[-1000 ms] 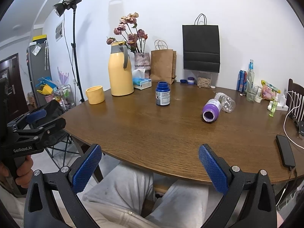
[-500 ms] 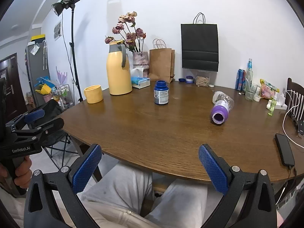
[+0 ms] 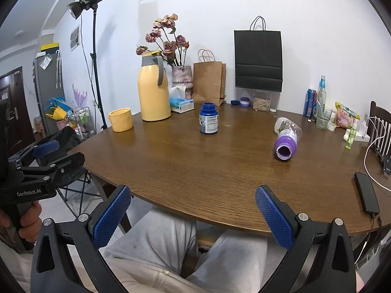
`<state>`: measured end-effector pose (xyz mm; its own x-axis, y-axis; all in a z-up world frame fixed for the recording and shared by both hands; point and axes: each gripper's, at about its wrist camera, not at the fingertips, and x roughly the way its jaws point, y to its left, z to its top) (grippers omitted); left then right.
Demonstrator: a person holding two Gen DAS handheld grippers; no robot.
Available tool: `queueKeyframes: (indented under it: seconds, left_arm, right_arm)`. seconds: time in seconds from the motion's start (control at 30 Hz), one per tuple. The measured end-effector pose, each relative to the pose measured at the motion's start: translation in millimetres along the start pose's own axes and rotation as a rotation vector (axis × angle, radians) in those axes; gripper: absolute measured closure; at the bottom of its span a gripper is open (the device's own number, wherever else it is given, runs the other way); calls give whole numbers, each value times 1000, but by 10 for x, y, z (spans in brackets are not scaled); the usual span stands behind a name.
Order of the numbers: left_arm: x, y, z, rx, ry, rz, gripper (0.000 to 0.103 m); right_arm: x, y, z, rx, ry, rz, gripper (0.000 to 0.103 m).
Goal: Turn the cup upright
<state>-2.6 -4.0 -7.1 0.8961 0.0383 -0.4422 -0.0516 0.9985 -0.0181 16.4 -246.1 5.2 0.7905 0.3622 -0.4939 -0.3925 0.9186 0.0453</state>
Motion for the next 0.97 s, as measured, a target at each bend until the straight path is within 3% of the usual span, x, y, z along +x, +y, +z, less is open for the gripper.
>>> queueKeyframes:
  seconds: [0.73,0.97]
  left_arm:
    - [3,-45,-22,14,-2,3,0]
    - [-5,-67,-18,23,0,-31,0]
  right_arm:
    - [24,14,-25,1,11,2,0]
    - [30,21,-27,5,7,5,0]
